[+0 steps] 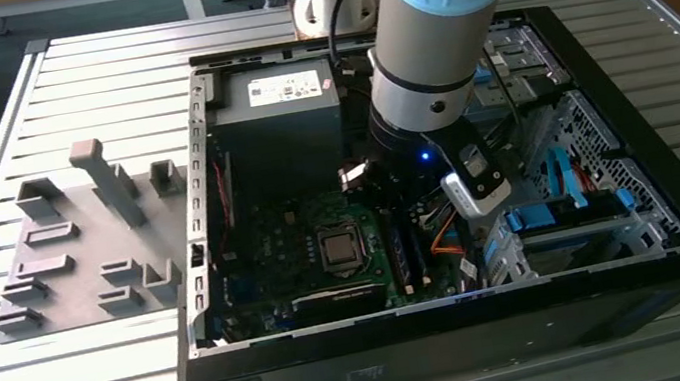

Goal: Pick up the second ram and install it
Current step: 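Press down the second ram until it locks into place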

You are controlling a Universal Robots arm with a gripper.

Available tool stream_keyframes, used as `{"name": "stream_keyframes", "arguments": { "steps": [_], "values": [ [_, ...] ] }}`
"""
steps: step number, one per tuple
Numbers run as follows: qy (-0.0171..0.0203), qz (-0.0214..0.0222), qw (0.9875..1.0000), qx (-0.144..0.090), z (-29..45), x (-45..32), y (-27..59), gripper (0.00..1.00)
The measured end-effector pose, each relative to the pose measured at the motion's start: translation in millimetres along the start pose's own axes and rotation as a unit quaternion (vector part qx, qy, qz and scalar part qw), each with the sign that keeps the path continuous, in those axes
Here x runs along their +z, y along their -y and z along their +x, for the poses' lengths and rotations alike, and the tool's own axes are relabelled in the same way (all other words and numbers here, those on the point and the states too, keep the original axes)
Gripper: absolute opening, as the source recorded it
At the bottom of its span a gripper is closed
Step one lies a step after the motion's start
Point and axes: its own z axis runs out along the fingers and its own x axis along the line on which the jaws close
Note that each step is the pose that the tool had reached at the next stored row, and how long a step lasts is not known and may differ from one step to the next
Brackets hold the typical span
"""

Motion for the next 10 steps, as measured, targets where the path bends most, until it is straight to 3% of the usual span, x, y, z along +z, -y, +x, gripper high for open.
{"name": "stream_keyframes", "arguments": {
  "steps": [10],
  "values": [
    [0.0002, 0.0, 1.0, 0.0, -0.1, 0.2, 0.0, 0.11]
  ]
}}
